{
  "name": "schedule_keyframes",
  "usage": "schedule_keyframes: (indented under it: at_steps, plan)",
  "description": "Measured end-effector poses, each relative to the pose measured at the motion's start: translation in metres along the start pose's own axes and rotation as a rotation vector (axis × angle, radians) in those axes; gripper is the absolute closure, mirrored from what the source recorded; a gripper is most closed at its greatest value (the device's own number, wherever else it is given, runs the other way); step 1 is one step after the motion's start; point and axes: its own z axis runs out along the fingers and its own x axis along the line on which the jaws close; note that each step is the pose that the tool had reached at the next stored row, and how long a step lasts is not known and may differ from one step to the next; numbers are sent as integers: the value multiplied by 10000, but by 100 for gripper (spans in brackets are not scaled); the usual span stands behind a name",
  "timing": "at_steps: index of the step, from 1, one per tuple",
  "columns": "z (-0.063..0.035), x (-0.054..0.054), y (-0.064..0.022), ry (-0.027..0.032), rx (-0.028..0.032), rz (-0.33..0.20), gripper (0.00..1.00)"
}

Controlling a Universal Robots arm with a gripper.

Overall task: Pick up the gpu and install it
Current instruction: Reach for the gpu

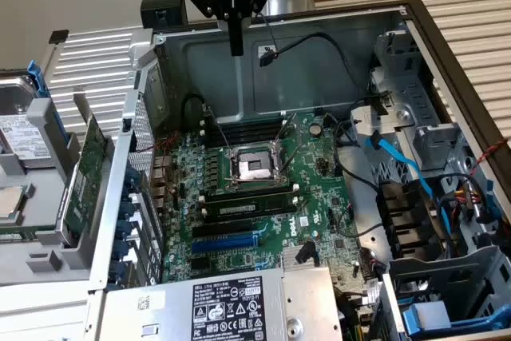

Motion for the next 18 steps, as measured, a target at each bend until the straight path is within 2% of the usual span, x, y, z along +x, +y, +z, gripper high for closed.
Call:
schedule_keyframes:
  at_steps: [13,14,18]
  plan:
    - [0,0,0,1,0,-3,89]
    - [0,2,5,-2,12,-2,89]
    - [-13,12,55,-50,186,-9,89]
